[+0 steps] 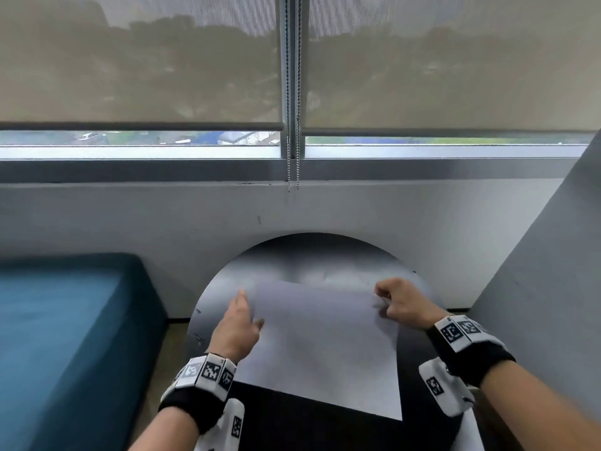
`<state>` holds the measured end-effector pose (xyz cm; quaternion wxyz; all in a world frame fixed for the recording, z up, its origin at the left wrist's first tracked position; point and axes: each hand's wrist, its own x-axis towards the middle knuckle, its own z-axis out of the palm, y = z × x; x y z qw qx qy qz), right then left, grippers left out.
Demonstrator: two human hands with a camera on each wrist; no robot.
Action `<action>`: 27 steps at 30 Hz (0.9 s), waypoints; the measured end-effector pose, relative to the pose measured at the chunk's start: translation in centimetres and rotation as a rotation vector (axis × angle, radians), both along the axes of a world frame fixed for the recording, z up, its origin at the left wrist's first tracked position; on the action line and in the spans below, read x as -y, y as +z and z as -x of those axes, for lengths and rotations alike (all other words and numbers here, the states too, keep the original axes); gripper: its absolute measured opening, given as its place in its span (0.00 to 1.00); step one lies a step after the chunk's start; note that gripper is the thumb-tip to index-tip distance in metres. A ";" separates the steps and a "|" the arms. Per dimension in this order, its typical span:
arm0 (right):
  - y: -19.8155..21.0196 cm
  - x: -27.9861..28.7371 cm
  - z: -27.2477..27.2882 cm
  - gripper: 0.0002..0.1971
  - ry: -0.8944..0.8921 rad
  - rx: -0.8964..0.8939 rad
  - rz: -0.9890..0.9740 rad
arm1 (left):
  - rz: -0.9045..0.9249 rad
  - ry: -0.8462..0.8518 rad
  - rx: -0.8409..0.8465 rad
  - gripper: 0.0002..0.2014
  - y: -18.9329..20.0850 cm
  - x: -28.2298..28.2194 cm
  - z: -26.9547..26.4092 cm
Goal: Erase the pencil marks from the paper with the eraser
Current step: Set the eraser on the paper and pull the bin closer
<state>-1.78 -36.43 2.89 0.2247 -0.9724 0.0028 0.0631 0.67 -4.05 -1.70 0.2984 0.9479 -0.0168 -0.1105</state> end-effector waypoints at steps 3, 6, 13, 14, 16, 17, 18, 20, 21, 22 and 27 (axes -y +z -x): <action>1.8 0.2 -0.1 0.23 0.019 0.042 -0.038 | 0.101 0.069 -0.010 0.26 -0.2 -0.4 -1.2; 3.5 0.5 -0.1 0.23 0.029 0.101 -0.109 | 0.220 0.115 0.044 0.04 0.4 -0.5 -1.7; 6.5 0.2 0.5 0.08 0.029 0.218 -0.190 | 0.475 0.170 0.175 0.09 3.2 -0.7 -1.0; 7.0 0.0 0.7 0.09 0.026 0.252 -0.180 | 0.496 0.162 0.206 0.09 3.6 -0.7 -0.8; 8.1 -0.4 1.1 0.12 0.025 0.335 -0.154 | 0.529 0.146 0.260 0.09 4.4 -0.9 -0.5; 8.7 -0.6 1.3 0.13 0.026 0.379 -0.138 | 0.536 0.144 0.285 0.10 4.9 -1.1 -0.3; 9.4 -0.9 1.4 0.12 0.029 0.418 -0.119 | 0.544 0.142 0.316 0.11 5.5 -1.2 -0.1; 10.6 -1.4 1.7 0.10 0.040 0.480 -0.099 | 0.556 0.133 0.385 0.14 6.6 -1.5 0.0; 11.1 -1.7 1.8 0.10 0.049 0.505 -0.107 | 0.555 0.127 0.421 0.14 7.1 -1.7 0.0; 11.5 -2.0 1.9 0.10 0.059 0.528 -0.120 | 0.552 0.122 0.446 0.13 7.4 -1.8 -0.1; 10.5 -3.2 1.4 0.11 0.079 0.511 -0.108 | 0.539 0.119 0.419 0.13 6.1 -2.2 -0.5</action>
